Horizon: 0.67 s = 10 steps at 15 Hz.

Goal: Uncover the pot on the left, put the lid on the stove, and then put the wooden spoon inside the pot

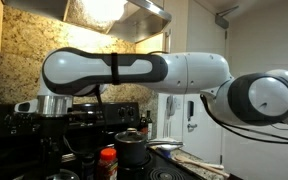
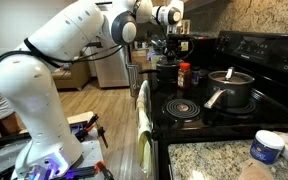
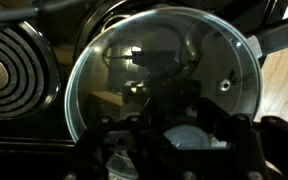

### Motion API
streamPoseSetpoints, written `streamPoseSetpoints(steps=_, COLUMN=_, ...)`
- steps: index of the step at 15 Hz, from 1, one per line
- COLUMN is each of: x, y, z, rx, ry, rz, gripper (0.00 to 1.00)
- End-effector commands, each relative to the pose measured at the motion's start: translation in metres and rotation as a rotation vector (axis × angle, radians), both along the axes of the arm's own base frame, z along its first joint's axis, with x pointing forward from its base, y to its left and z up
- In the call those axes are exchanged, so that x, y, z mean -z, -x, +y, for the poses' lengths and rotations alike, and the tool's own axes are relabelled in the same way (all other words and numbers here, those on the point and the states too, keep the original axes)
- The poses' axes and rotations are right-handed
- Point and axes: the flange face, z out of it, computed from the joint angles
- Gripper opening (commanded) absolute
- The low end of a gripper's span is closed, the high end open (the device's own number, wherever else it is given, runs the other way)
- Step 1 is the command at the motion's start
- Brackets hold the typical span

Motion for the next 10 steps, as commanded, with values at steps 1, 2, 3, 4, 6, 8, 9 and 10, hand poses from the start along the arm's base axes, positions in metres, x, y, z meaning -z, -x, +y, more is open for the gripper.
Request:
streamPoseSetpoints(steps=1, x=-0.0039, y=-0.0012, z=-0.0018, rx=-0.008, ry=0.0, rz=0.005, gripper=0.19)
streamPoseSetpoints(steps=2, x=-0.0056, y=-0.0014, z=-0.0026, rx=-0.005, ry=-0.002, rz=0.004, gripper=0.36)
streamPoseSetpoints(steps=3, x=-0.0069, y=-0.0014, z=-0.0035, rx=-0.007, ry=-0.003, rz=0.005, gripper=0.66)
streamPoseSetpoints(steps=4, x=-0.0082, y=-0.0016, z=-0.0037, rx=-0.007, ry=-0.005, rz=0.002, gripper=0.65)
streamPoseSetpoints(steps=6, x=-0.0088, y=-0.0011, z=-0.0031, rx=-0.011, ry=-0.006, rz=0.003, gripper=0.72)
streamPoseSetpoints(steps=8, x=-0.0096, y=-0.0012, z=-0.0031, rx=-0.009, ry=-0.006, rz=0.002, gripper=0.84)
streamPoseSetpoints(steps=9, x=-0.0108, y=-0.0015, z=-0.0038, rx=-0.006, ry=-0.008, rz=0.001, gripper=0.9)
streamPoseSetpoints(steps=10, x=-0.0116, y=-0.0015, z=-0.0038, rx=-0.006, ry=-0.01, rz=0.0, gripper=0.98)
